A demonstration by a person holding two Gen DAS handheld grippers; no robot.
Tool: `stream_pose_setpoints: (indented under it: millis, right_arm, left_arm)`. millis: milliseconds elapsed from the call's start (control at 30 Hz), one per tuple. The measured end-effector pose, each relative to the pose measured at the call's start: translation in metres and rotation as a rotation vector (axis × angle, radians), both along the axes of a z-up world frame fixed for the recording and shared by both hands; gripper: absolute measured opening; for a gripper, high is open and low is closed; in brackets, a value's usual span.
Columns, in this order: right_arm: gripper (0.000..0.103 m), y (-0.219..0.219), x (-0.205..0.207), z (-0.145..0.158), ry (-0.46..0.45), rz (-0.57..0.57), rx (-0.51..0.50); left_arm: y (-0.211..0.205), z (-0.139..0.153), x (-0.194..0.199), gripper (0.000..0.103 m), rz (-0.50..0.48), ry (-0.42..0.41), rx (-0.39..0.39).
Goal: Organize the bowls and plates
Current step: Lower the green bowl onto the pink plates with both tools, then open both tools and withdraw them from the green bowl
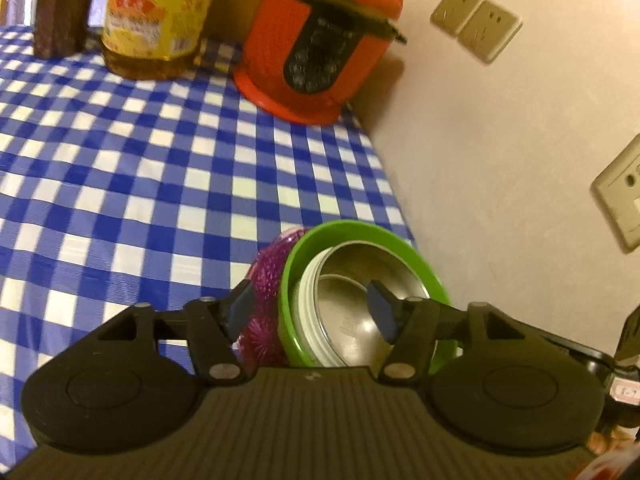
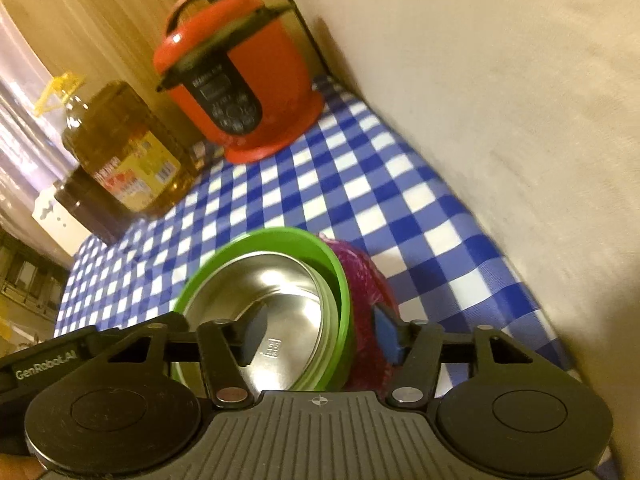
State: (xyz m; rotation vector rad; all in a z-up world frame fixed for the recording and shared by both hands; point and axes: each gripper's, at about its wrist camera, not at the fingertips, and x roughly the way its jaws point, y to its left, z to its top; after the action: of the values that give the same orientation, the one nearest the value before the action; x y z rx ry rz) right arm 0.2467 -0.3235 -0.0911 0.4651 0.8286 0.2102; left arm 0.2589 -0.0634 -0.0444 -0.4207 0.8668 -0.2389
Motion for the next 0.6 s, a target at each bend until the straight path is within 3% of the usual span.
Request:
stream_pose_setpoints:
  millis: [100,267,600]
  right_arm:
    - [0.062,-0.003,-0.018,0.011,-0.036,-0.013,0.0]
    - [0.063,-0.003,-0.049,0.025,-0.059,-0.023,-0.023]
    - [0.063,0.011,-0.114,0.036,-0.065,-0.004,-0.136]
  left_arm:
    - [0.007,0.009,-0.018,0.067,0.022,-0.053,0.006]
    - [0.008,0.023,-0.05,0.079,0.023,-0.112,0.103]
    - [0.013,0.026,-0.111,0.089,0.016,-0.076,0.163]
